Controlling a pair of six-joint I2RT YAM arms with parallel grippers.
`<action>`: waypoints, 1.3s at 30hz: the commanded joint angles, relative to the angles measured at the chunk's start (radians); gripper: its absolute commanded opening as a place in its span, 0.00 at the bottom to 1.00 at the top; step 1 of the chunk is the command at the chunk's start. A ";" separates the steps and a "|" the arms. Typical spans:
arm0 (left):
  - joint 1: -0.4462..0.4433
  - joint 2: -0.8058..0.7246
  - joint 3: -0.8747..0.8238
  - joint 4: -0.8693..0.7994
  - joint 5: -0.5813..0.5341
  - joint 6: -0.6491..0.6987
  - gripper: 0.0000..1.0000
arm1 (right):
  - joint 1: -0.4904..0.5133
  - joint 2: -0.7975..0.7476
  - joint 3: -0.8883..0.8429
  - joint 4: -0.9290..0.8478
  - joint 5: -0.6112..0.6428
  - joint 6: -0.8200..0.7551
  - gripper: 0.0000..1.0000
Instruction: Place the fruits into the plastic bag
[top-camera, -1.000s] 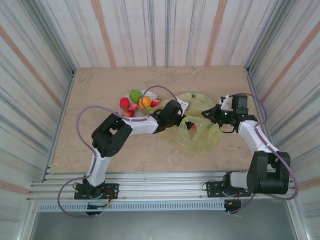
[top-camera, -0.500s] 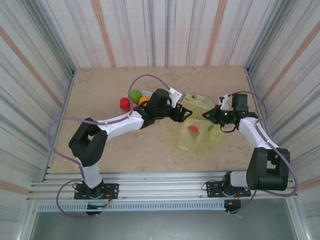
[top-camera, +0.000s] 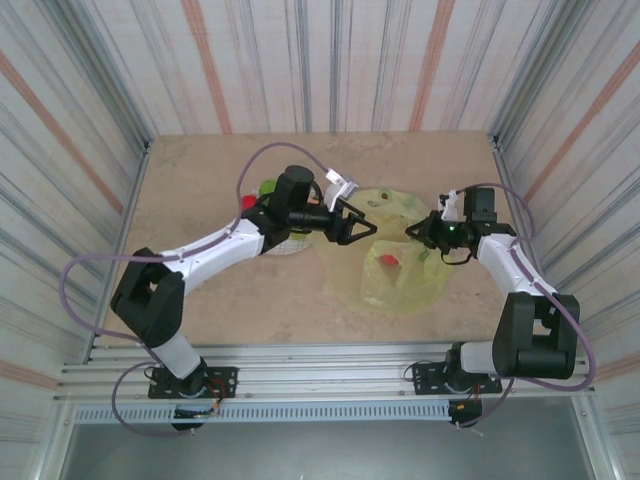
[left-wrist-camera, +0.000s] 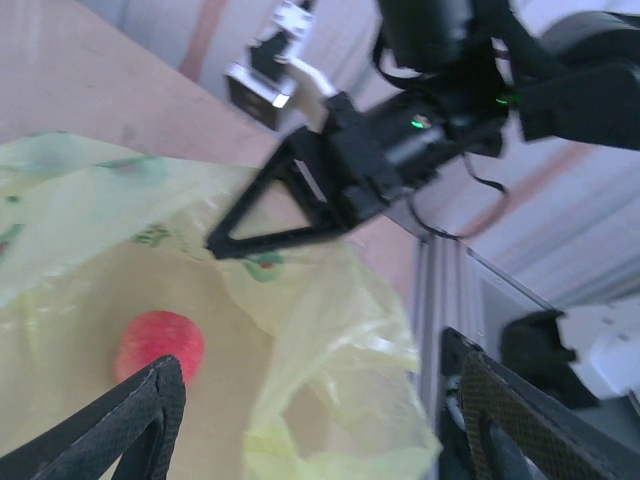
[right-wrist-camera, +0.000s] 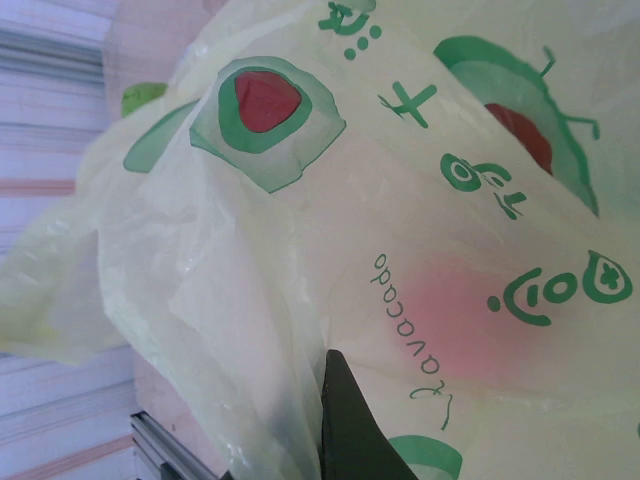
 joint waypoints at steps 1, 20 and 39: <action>0.000 -0.067 -0.037 -0.054 0.133 0.043 0.76 | -0.003 0.012 0.028 -0.019 0.014 -0.030 0.00; 0.312 -0.400 -0.305 -0.359 -0.724 -0.083 0.80 | -0.001 0.021 0.029 -0.004 0.011 -0.033 0.00; 0.410 0.047 -0.121 -0.424 -0.745 0.084 0.97 | 0.000 0.036 0.019 0.016 0.004 -0.033 0.00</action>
